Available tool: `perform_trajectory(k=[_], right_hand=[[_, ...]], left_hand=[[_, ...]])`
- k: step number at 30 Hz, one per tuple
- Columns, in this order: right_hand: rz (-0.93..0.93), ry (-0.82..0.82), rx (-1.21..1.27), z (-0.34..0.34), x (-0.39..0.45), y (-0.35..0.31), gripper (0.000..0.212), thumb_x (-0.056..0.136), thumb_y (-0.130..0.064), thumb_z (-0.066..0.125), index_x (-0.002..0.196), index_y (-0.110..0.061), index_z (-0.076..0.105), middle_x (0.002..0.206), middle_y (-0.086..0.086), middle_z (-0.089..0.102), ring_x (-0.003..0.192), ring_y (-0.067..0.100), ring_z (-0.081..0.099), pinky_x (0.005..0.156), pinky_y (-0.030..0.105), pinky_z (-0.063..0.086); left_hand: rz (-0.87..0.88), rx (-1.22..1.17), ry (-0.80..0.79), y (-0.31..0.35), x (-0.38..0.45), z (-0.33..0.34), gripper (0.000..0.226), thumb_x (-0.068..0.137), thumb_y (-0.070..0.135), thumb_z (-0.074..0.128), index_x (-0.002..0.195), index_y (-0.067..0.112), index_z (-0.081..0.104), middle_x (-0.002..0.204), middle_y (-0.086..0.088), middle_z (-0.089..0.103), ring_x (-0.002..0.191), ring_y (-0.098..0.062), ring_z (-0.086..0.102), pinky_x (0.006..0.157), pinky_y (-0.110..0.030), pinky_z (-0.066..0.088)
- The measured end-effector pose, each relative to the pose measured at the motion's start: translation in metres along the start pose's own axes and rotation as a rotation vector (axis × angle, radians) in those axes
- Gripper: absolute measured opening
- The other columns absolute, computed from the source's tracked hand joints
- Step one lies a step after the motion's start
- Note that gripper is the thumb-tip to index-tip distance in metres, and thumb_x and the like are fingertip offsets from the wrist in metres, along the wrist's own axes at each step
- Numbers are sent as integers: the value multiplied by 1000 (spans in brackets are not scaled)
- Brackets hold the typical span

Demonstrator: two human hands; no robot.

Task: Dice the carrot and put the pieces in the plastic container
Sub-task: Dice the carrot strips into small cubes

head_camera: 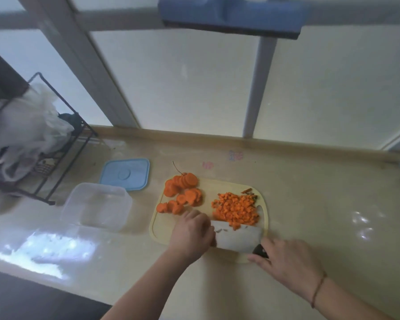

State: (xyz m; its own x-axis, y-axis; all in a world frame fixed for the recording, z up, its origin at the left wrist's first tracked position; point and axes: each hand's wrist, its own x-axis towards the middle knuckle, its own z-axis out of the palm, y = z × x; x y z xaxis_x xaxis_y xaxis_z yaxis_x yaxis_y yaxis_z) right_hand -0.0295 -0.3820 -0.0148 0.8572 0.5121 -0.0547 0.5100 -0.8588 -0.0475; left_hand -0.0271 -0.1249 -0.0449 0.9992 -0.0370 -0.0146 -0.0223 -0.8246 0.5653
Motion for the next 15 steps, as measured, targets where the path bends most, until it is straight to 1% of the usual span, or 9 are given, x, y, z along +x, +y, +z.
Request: perform_trajectory(k=[2,3,5,6,7,9,12,14,15], right_hand=[[19,-73,-2,-1,1,3,77,92,-70,6,60,-23,58,43,-2,54,32,17,52,35,23,23],[16,-96,-3,-4,2,3,80,90,-72,2,67,-23,61,49,-1,59,38,19,57,36,25,28],[-25,-8,-26,-3,2,4,85,82,-75,-5,92,-24,63,74,0,70,64,22,68,48,31,36],[-23,-47,-16,-5,2,4,84,80,-74,-6,103,-25,59,87,0,71,76,22,69,54,33,36],[-10,-114,-6,-8,3,4,83,78,-72,-5,109,-26,56,95,0,71,84,22,69,58,34,36],[-1,-184,-7,-15,7,2,85,75,-72,-8,111,-26,54,99,0,70,88,22,68,60,34,37],[-18,-180,26,-14,7,2,90,72,-75,-13,109,-26,53,97,-2,69,85,21,67,60,34,38],[-13,-186,24,-17,9,1,96,67,-77,-20,108,-27,52,97,-2,69,85,20,67,60,34,38],[-16,-201,19,-19,10,0,95,67,-77,-19,108,-27,51,98,-2,68,85,20,66,60,34,37]], left_hand=[[-10,-27,-15,2,6,5,14,87,27,67,87,14,72,92,0,64,93,-22,58,80,-29,45],[-4,-30,-15,4,8,8,15,88,28,68,90,14,72,95,1,65,96,-19,57,80,-25,41],[9,-42,-23,7,13,11,17,91,31,66,98,16,72,101,4,65,98,-14,56,81,-21,40],[7,-67,-39,10,15,11,18,92,30,66,101,16,71,103,4,65,98,-13,57,83,-22,43],[6,-101,-59,12,17,10,17,92,28,66,102,16,70,103,4,64,96,-13,57,84,-25,46],[39,-152,-71,17,20,10,14,90,24,66,101,16,69,103,4,64,93,-12,59,84,-28,49],[90,-198,-78,22,22,13,19,88,22,71,106,15,72,113,8,64,99,-6,61,86,-18,50],[110,-214,-57,25,24,17,18,86,23,75,102,15,74,112,8,64,99,-7,61,85,-21,52],[112,-220,-47,27,25,18,16,86,24,77,100,15,76,109,8,65,98,-8,60,84,-22,52]])
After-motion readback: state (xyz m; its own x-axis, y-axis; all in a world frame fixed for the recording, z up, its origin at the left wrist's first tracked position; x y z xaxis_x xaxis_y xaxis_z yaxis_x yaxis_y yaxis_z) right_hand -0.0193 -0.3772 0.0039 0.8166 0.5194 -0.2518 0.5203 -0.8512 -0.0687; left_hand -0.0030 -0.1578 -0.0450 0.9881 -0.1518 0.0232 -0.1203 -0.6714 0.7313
